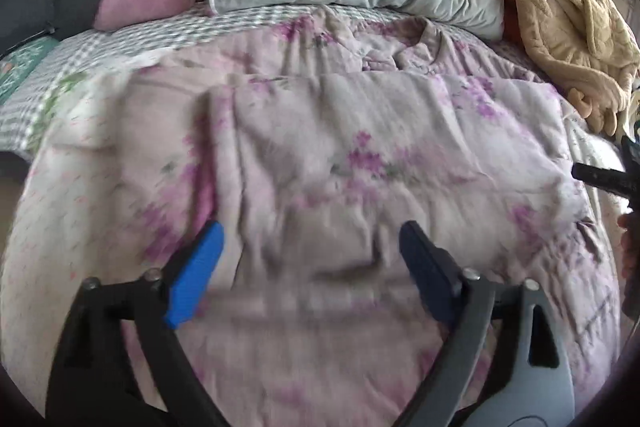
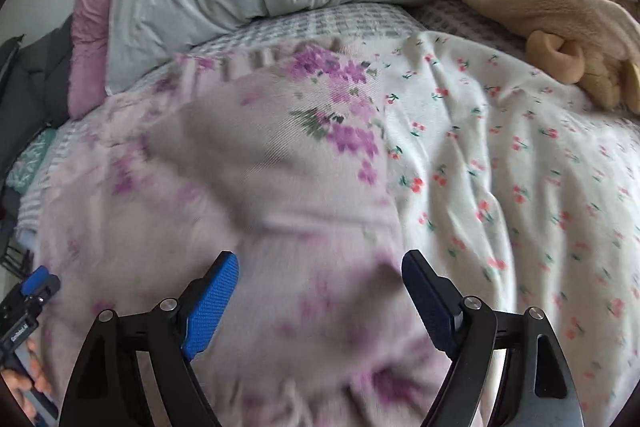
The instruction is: Fold large clothes
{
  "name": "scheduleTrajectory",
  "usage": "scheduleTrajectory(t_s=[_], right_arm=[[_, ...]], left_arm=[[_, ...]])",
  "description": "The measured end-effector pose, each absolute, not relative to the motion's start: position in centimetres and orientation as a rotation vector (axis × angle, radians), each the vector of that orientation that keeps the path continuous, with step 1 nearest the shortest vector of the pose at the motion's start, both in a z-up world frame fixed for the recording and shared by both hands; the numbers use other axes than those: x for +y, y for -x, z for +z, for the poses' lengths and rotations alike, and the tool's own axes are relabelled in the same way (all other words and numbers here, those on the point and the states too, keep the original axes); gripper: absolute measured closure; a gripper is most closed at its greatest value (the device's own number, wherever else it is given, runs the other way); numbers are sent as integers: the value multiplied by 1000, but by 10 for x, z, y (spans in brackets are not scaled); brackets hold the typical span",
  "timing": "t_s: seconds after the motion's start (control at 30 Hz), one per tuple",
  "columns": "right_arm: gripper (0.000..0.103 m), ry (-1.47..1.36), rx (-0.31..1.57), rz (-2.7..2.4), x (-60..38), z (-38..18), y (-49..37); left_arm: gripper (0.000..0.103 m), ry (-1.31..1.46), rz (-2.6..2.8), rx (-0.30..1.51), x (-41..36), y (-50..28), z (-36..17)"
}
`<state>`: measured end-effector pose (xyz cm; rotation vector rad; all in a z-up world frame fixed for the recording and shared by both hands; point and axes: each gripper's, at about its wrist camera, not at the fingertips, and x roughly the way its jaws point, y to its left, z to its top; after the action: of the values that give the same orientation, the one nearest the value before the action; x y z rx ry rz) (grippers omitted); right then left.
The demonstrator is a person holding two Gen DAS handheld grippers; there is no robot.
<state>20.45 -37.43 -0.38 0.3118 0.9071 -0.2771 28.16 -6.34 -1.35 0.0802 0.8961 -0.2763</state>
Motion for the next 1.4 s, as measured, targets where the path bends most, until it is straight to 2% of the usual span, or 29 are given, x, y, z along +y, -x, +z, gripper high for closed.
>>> scheduleTrajectory(t_s=[0.17,0.27,0.5,0.9,1.07,1.4], right_arm=[[16,-327,925,-273,-359,25,-147],[15,-335,960,-271,-348,34,-111],[14,-360,992,-276,-324,42,-40],[14,-343,1046,-309,-319,-8,13],[14,-283,1099,-312,-318,-24,26],[14,-382,1158,-279,-343,-46,46]], left_arm=[[11,-111,-216,977,-53,-225,9],[4,-103,-213,1006,-45,-191,21],[2,-114,-189,1022,-22,-122,31],[2,-214,-184,1053,3,-58,-18],[2,-196,-172,1115,25,-52,-41],[2,-175,-131,1174,63,-52,-68]])
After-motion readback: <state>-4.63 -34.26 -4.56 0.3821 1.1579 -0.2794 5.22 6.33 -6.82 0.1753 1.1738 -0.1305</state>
